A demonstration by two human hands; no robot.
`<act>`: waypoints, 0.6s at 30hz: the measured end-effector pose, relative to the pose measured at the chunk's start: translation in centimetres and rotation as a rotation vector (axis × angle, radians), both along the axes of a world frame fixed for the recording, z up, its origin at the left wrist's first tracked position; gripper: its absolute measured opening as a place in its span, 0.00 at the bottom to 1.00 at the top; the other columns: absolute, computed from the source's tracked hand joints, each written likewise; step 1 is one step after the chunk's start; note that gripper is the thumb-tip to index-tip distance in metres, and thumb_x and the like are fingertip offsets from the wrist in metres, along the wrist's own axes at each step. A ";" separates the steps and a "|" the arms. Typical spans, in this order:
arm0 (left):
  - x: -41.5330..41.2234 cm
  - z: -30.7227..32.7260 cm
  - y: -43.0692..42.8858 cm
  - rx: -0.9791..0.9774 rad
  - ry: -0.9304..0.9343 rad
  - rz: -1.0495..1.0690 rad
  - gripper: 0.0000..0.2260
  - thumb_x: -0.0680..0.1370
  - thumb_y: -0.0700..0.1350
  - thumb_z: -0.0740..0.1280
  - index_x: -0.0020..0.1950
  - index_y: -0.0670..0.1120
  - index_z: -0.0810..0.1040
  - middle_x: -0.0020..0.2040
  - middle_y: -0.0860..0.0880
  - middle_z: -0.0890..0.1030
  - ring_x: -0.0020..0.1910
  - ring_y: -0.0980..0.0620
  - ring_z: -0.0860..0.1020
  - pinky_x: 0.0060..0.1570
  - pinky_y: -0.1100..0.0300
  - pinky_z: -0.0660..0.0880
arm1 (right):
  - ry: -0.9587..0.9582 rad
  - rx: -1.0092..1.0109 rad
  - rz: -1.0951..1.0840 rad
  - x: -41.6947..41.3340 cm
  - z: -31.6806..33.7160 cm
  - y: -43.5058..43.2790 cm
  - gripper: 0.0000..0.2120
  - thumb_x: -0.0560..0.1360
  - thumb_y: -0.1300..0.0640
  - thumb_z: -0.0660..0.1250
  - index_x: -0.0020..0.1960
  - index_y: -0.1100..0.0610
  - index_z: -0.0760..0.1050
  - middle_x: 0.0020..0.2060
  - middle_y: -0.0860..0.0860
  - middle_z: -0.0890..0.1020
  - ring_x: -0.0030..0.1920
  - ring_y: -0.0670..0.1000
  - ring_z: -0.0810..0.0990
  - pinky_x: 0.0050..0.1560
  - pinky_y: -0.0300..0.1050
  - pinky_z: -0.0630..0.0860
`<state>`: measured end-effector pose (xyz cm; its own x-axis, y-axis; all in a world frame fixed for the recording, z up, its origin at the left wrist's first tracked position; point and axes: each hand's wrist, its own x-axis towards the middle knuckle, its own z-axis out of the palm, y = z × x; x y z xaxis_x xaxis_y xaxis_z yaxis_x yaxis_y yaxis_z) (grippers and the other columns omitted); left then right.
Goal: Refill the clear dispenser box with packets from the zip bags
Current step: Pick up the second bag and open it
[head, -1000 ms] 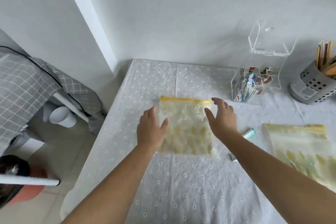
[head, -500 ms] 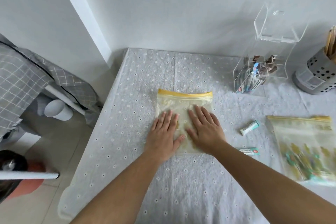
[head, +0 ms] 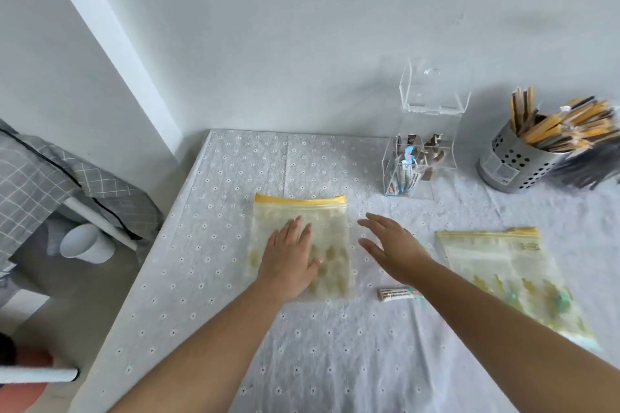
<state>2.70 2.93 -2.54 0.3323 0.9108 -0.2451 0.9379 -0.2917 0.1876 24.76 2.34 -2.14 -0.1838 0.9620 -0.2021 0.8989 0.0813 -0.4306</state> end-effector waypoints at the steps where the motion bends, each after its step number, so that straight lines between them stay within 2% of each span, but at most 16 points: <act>1: 1.7 0.5 0.0 0.004 -0.012 -0.029 0.30 0.80 0.56 0.54 0.77 0.47 0.47 0.78 0.47 0.44 0.77 0.49 0.44 0.76 0.51 0.46 | -0.002 0.000 -0.043 2.0 0.4 -0.2 0.22 0.79 0.44 0.55 0.72 0.48 0.63 0.74 0.47 0.63 0.74 0.49 0.60 0.73 0.50 0.60; 7: 13.3 1.5 -1.2 0.022 -0.079 -0.173 0.29 0.79 0.53 0.57 0.77 0.46 0.51 0.78 0.46 0.48 0.77 0.48 0.47 0.75 0.51 0.48 | -0.139 -0.036 -0.190 14.3 1.5 -2.4 0.21 0.79 0.47 0.57 0.71 0.49 0.64 0.71 0.48 0.69 0.72 0.50 0.65 0.70 0.49 0.65; 12: 21.0 0.2 -2.9 -0.041 -0.022 -0.246 0.30 0.79 0.54 0.58 0.76 0.45 0.52 0.77 0.45 0.52 0.76 0.47 0.50 0.75 0.51 0.48 | -0.253 -0.170 -0.160 20.7 0.5 -3.6 0.29 0.78 0.46 0.60 0.75 0.49 0.55 0.75 0.48 0.62 0.75 0.52 0.59 0.72 0.52 0.62; 14: 23.0 -0.4 -3.6 -0.094 -0.042 -0.196 0.31 0.78 0.55 0.59 0.76 0.45 0.51 0.77 0.44 0.54 0.76 0.47 0.51 0.75 0.51 0.49 | -0.278 -0.183 -0.134 22.3 0.0 -3.8 0.33 0.77 0.46 0.62 0.76 0.49 0.51 0.76 0.47 0.58 0.76 0.52 0.55 0.73 0.53 0.59; 16: 24.5 -0.7 -4.2 -0.162 -0.137 -0.095 0.32 0.78 0.55 0.60 0.76 0.45 0.52 0.77 0.44 0.56 0.76 0.46 0.54 0.75 0.51 0.52 | -0.271 -0.171 -0.109 23.0 -0.3 -3.9 0.35 0.75 0.44 0.64 0.76 0.49 0.52 0.76 0.46 0.57 0.76 0.51 0.55 0.73 0.52 0.57; 18: 25.8 -0.7 -4.8 -0.234 -0.382 0.111 0.32 0.77 0.53 0.64 0.76 0.47 0.54 0.73 0.46 0.64 0.73 0.46 0.61 0.72 0.51 0.60 | -0.243 -0.139 -0.106 23.3 -0.6 -3.8 0.35 0.73 0.43 0.66 0.75 0.49 0.55 0.75 0.47 0.59 0.75 0.51 0.56 0.73 0.51 0.57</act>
<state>28.51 -1.85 -3.22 0.3425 0.8806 -0.3274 0.8118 -0.1019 0.5750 48.10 -1.48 -2.72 -0.0143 0.9333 -0.3588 0.9773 -0.0629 -0.2025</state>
